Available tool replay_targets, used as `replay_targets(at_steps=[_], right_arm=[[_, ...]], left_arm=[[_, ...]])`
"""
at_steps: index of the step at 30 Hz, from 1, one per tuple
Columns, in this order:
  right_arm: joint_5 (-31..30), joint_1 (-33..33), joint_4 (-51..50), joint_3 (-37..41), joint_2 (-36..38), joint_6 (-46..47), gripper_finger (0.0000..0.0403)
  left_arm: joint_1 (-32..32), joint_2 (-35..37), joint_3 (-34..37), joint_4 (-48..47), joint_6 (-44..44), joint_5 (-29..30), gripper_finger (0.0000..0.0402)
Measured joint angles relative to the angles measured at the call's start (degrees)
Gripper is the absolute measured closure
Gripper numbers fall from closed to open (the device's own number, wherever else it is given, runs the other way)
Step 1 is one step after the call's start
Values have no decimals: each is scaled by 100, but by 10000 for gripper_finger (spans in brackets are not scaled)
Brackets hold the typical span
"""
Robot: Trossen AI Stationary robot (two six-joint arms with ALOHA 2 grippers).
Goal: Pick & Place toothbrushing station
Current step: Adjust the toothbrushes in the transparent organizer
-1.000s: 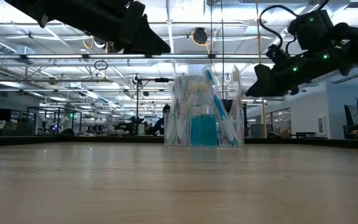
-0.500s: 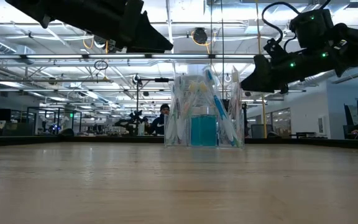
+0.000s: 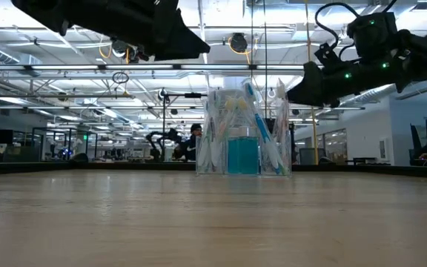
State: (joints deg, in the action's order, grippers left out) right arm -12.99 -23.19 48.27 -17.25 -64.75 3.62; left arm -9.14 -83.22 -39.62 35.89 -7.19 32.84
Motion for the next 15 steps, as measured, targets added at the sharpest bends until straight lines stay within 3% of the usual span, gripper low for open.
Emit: replay_targets(at_steps=[9,15], right_arm=[[734,-375,56,-1,-179,448,225],[729,-375,-12,-1,-184,603,284]], left_arm=[[16,0,0,218,-1,0,163],[16,0,-1,215,-1,0,163]])
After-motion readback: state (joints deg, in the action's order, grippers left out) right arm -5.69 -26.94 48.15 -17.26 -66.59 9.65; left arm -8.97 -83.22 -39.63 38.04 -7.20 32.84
